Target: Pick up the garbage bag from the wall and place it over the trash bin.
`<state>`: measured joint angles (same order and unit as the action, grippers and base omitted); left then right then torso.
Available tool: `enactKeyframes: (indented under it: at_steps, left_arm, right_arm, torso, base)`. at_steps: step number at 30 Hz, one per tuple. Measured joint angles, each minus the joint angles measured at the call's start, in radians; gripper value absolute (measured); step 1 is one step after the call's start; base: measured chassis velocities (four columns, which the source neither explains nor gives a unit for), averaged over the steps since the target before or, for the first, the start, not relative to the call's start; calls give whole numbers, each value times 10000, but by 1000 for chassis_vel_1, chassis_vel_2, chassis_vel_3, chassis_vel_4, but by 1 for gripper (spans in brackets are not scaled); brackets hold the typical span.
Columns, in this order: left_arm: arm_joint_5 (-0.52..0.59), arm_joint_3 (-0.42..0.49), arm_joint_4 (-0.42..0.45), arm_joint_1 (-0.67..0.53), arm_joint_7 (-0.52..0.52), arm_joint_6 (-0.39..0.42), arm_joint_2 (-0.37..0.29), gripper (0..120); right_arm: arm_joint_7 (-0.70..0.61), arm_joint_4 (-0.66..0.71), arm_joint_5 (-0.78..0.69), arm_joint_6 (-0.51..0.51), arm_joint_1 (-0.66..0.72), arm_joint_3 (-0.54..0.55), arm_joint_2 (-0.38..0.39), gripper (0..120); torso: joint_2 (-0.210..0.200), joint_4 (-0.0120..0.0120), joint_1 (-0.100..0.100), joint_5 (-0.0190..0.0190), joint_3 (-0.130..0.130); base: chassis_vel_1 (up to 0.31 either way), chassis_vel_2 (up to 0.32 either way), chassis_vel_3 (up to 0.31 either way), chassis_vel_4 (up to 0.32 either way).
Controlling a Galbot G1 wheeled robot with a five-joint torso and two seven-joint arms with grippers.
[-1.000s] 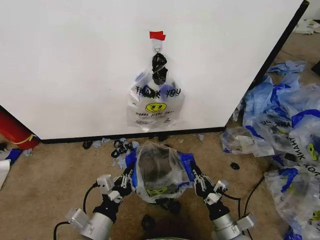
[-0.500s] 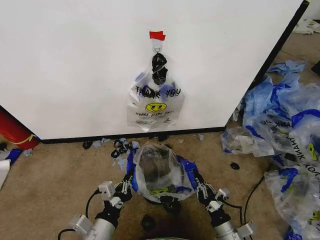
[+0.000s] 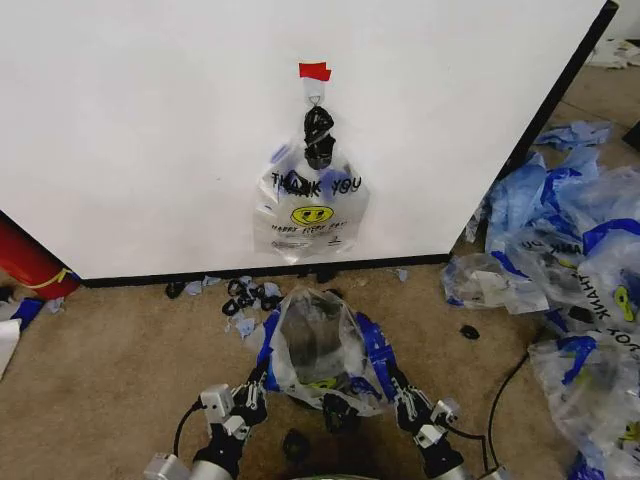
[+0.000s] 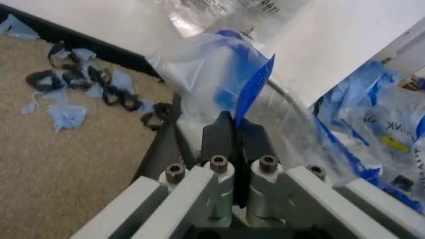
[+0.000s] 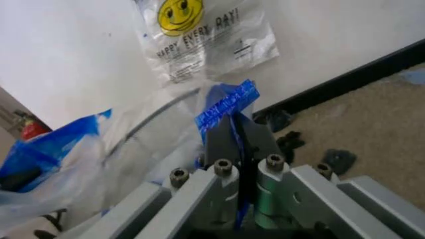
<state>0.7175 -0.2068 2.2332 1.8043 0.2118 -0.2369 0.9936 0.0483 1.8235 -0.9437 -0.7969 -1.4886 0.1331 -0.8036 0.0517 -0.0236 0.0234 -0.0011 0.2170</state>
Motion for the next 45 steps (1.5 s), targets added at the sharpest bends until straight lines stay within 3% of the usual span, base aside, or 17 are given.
enactKeyframes:
  at_steps: [9,27,45]
  left_arm:
    - [221,-93,-665,-464,79,25,-235,0]
    - [287,-120,-958,-427,161,90,-508,0]
    - [204,-16,-1736,-885,165,57,-503,0]
  right_arm:
    - [40,-647,-99,-136,246,-107,45,0]
    - [-74,-1096,60,24,593,56,24,0]
    - [-84,-2156,712,8,1213,327,-461,0]
  torso:
    - [-2,0,0,0,0]
    - [-2,0,0,-1,0]
    - [-2,-1,0,-3,0]
  base:
    - [0,0,0,0]
    - [0,0,0,0]
    - [0,0,0,0]
